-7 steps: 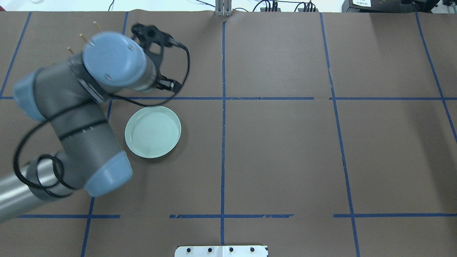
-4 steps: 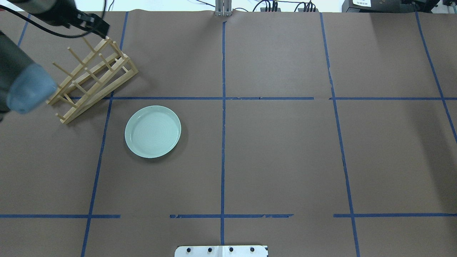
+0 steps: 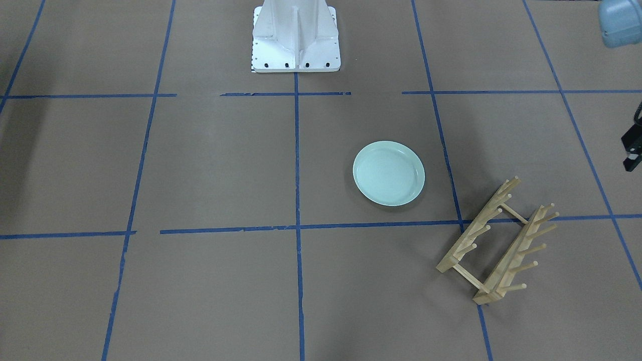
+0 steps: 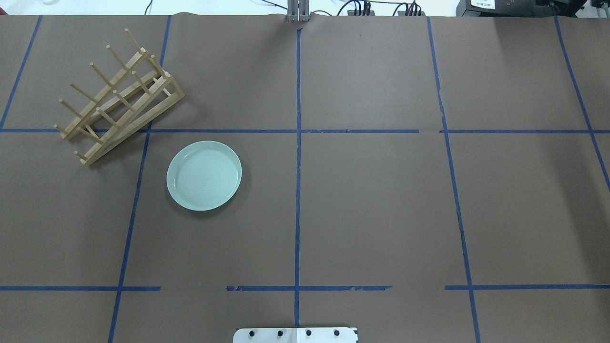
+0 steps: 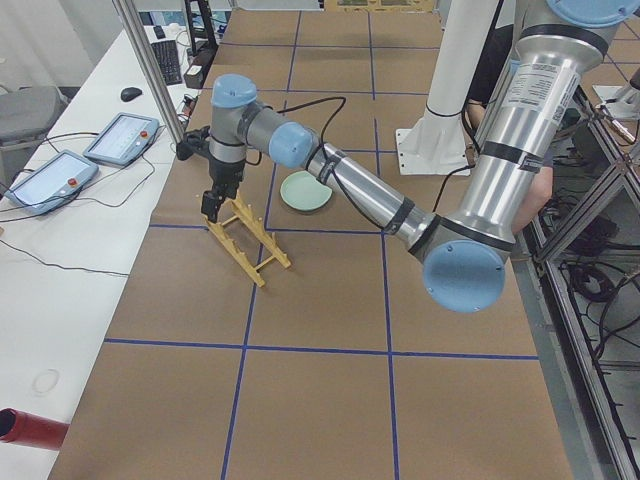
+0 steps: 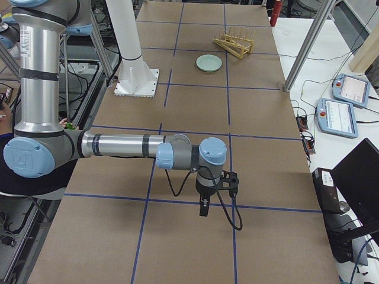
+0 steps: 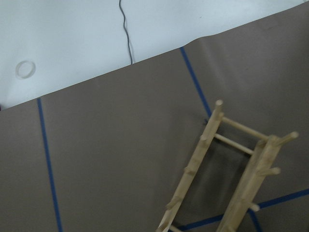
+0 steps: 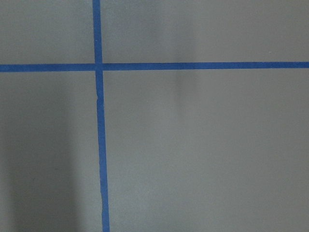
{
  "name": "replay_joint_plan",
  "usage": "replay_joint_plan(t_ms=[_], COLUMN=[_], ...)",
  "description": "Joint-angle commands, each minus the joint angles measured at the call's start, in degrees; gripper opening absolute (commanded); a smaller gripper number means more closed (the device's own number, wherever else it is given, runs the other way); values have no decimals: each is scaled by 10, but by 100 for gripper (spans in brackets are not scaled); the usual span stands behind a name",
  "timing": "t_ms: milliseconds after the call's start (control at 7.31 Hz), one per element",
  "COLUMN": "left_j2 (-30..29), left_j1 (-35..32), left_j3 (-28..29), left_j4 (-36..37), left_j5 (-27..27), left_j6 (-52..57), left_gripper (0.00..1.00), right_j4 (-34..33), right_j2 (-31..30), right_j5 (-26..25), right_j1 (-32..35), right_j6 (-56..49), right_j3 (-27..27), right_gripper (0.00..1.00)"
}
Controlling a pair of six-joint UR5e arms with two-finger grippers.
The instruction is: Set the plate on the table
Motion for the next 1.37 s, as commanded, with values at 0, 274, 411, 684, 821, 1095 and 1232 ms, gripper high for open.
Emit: replay_joint_plan(t_ms=[0, 274, 411, 684, 821, 1095, 1232], left_j2=[103, 124, 129, 188, 193, 195, 198], left_j1=[-41, -40, -40, -41, -41, -53, -80], left_j3=[25, 82, 102, 97, 93, 86, 86], left_j4=[-14, -30, -49, -120, -123, -123, -123], left_j5=[-57, -71, -72, -74, -74, -75, -75], left_j6=[114, 91, 90, 89, 73, -16, -16], left_gripper=[100, 100, 100, 100, 100, 100, 100], right_j4=[0, 0, 0, 0, 0, 0, 0], right_j2=[0, 0, 0, 0, 0, 0, 0], right_j5=[0, 0, 0, 0, 0, 0, 0], right_j1=[0, 0, 0, 0, 0, 0, 0], right_j6=[0, 1, 1, 0, 0, 0, 0], right_j3=[0, 0, 0, 0, 0, 0, 0], right_gripper=[100, 100, 100, 100, 100, 100, 100])
